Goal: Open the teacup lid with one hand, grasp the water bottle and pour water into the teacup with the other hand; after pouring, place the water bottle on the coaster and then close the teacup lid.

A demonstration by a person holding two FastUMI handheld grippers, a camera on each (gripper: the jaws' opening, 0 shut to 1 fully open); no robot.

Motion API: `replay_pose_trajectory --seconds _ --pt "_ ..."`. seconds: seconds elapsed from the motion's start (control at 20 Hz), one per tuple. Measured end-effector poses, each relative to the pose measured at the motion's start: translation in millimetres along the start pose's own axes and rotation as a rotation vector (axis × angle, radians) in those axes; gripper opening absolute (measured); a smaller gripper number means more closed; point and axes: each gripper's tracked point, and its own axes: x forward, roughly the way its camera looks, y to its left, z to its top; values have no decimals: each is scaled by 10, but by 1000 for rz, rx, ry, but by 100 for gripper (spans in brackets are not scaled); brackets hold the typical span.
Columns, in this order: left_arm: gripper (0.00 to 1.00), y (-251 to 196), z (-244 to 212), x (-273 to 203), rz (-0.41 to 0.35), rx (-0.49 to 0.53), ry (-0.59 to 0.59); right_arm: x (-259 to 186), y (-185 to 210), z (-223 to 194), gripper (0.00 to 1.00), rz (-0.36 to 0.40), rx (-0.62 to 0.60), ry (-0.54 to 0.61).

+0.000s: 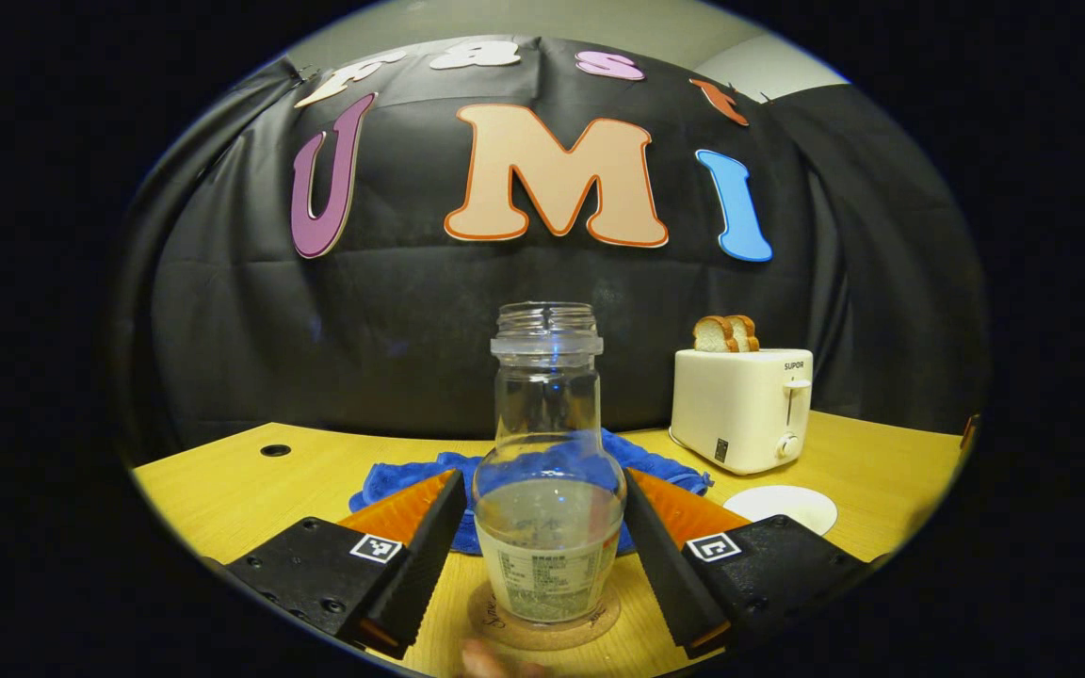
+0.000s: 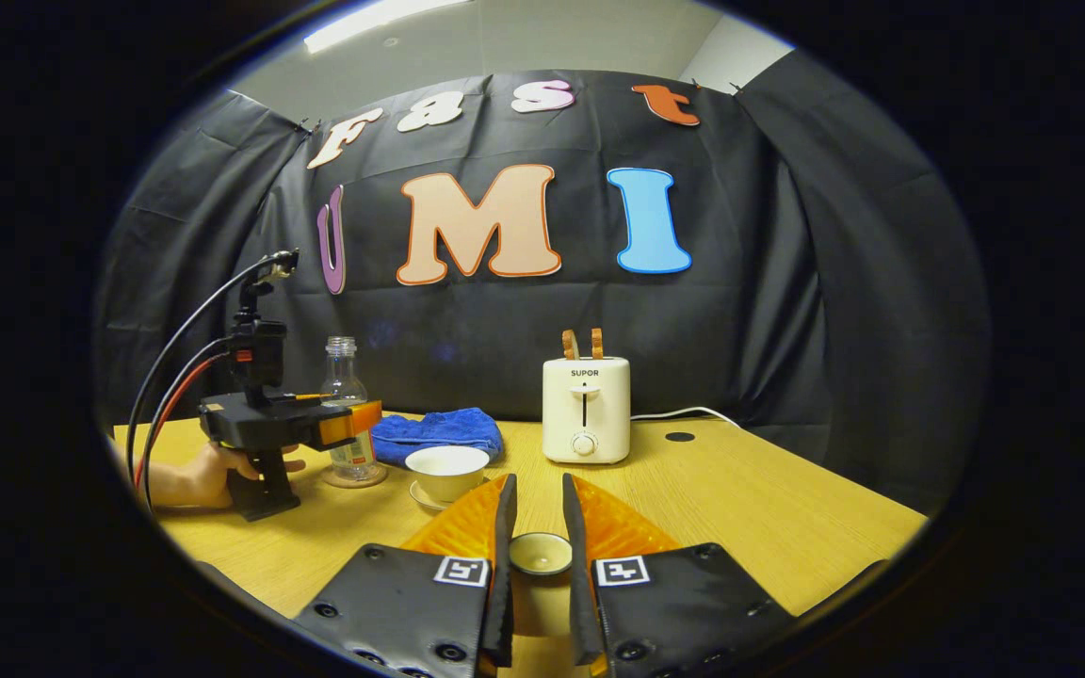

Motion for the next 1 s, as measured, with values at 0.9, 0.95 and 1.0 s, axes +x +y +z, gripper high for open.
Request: replay_pose_trajectory --seconds 0.9,0.95,1.0 --pt "93 161 34 -1838 -5 4 -14 472 378 6 27 135 71 24" --pt "93 214 28 -1932 4 4 -9 581 461 25 27 147 72 33" --pt "93 272 28 -2004 18 4 -14 701 552 77 27 158 58 32"
